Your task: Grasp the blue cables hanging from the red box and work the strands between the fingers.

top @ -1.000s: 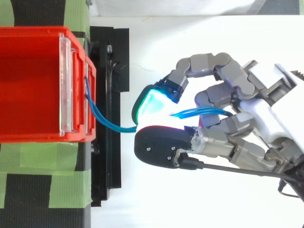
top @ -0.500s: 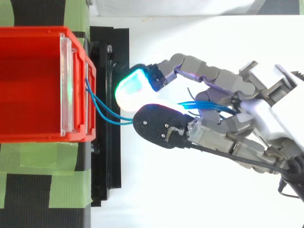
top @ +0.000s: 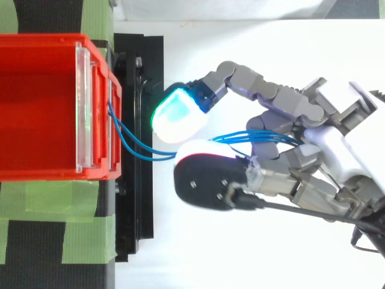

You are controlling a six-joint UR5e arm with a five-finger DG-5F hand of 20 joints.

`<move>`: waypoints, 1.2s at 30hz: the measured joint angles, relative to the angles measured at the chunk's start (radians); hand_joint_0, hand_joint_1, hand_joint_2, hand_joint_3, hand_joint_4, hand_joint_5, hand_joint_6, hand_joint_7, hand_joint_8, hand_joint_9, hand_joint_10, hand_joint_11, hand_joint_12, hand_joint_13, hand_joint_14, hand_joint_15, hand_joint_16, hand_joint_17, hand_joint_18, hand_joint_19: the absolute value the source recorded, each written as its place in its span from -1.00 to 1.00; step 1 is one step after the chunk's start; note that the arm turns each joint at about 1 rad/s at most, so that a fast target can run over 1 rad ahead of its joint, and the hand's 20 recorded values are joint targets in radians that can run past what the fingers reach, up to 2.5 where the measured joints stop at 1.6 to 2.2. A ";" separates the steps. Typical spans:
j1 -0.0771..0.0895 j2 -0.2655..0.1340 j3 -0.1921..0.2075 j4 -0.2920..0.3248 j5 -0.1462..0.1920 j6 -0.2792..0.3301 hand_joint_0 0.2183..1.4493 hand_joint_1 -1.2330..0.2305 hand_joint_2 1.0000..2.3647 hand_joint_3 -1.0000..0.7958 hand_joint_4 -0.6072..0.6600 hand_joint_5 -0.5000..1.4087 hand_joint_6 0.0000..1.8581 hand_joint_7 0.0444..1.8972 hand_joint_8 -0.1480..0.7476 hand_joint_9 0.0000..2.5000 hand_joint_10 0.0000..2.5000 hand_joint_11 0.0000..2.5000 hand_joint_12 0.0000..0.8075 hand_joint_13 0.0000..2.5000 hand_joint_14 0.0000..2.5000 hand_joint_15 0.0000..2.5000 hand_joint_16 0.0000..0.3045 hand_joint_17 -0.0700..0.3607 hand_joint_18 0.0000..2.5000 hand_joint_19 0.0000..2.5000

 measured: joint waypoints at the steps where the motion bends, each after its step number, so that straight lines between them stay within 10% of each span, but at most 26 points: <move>1: -0.001 0.000 0.000 -0.006 -0.001 -0.002 -0.17 -0.20 -1.00 -1.00 0.34 -0.13 -0.99 0.39 0.15 0.25 1.00 1.00 0.33 0.41 1.00 0.25 0.30 0.02 0.64 -0.36; 10: -0.009 0.000 0.000 -0.119 -0.036 -0.026 0.03 -0.28 -0.99 -0.82 0.31 -0.08 -1.00 0.47 0.15 0.25 1.00 1.00 0.33 0.41 1.00 0.25 0.30 0.02 0.64 -0.36; 28: -0.005 0.000 0.000 -0.098 -0.034 -0.044 0.24 -0.27 -0.98 -0.40 0.32 -0.53 0.17 0.00 0.15 0.25 1.00 1.00 0.33 0.41 1.00 0.25 0.30 0.02 0.64 -0.36; 32: -0.003 0.000 0.000 -0.091 -0.033 -0.047 -0.03 -0.16 -0.99 -0.86 0.33 -0.49 -0.11 0.06 0.15 0.25 1.00 1.00 0.33 0.41 1.00 0.25 0.30 0.02 0.64 -0.36; 36: -0.002 0.000 0.000 -0.089 -0.033 -0.047 0.04 -0.29 -0.99 -0.77 0.31 -0.50 -0.19 0.11 0.15 0.25 1.00 1.00 0.33 0.41 1.00 0.25 0.30 0.02 0.64 -0.36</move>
